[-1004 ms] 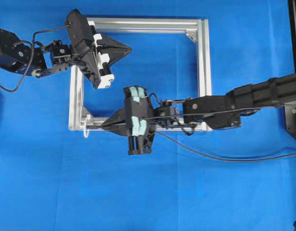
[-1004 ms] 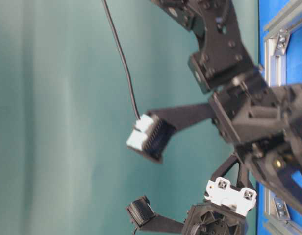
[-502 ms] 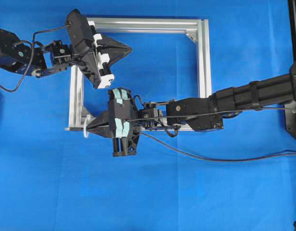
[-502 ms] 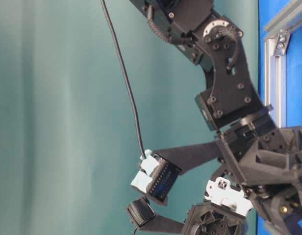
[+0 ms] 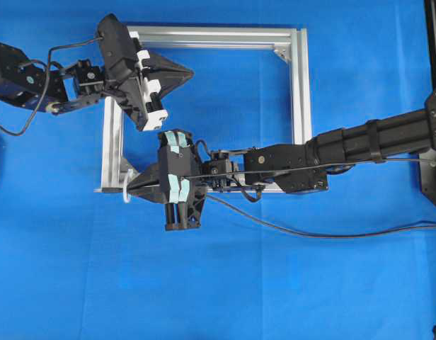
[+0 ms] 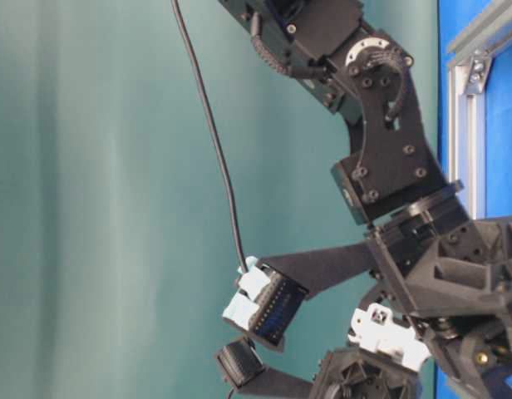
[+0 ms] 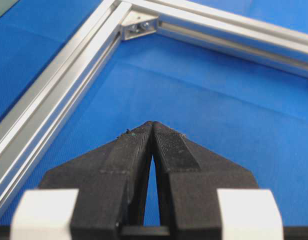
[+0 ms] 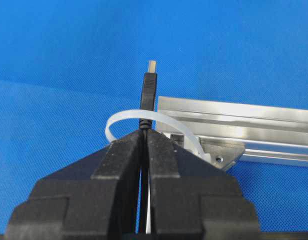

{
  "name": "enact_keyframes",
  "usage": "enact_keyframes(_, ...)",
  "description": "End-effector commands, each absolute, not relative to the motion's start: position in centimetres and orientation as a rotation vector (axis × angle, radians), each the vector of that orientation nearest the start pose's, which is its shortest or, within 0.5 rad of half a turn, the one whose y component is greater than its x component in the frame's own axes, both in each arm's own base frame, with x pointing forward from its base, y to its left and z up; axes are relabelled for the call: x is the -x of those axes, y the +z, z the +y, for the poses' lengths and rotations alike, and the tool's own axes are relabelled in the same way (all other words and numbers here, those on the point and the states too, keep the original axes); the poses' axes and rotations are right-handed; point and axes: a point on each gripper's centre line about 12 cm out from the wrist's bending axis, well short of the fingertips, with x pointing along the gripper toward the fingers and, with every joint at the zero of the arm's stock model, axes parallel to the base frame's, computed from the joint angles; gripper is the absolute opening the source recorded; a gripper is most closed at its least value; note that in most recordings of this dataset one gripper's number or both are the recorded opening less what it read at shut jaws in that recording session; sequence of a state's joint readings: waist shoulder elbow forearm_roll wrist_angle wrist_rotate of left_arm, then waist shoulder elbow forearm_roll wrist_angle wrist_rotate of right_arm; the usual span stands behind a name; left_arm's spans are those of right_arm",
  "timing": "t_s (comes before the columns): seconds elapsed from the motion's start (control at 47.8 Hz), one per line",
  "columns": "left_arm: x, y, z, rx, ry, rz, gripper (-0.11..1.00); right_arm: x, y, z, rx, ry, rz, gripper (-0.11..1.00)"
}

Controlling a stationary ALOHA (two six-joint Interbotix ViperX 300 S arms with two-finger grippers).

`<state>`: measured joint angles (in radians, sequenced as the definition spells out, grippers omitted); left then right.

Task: Insert the wire through the string loop located on the left side.
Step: 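Push the plug leftward through the zip-tie loop with the right gripper, then move the left gripper to the left of the loop, facing the plug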

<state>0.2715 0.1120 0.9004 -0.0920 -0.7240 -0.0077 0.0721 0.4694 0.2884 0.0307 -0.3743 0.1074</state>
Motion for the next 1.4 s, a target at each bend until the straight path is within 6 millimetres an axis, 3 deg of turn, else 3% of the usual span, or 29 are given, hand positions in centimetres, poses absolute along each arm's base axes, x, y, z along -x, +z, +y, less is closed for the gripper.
enact_keyframes(0.0, -34.3, 14.3, 10.5, 0.101, 0.343, 0.244, 0.0, -52.0, 13.7, 3.7, -0.12, 0.039, 0.339, -0.1)
enact_keyframes(0.565, -24.6, 12.4, 8.6, 0.113, 0.38, 0.335, 0.0, -52.0, 13.7, 3.7, -0.122, 0.038, 0.339, -0.1)
enact_keyframes(0.732, -22.8, 12.7, 8.1, 0.111, 0.38, 0.321, 0.0, -52.0, 13.5, 3.7, -0.121, 0.038, 0.343, -0.1)
enact_keyframes(1.13, -22.5, 13.3, 7.3, 0.082, 0.343, 0.298, 0.0, -51.9, 13.5, 3.7, -0.121, 0.038, 0.344, -0.1)
enact_keyframes(1.235, -22.7, 13.6, 6.0, 0.08, 0.285, 0.285, 0.0, -51.9, 13.5, 3.7, -0.121, 0.038, 0.344, -0.1)
enact_keyframes(1.381, -23.0, 14.6, 2.6, 0.059, 0.14, 0.249, 0.0, -51.9, 13.5, 3.7, -0.12, 0.038, 0.344, -0.1)
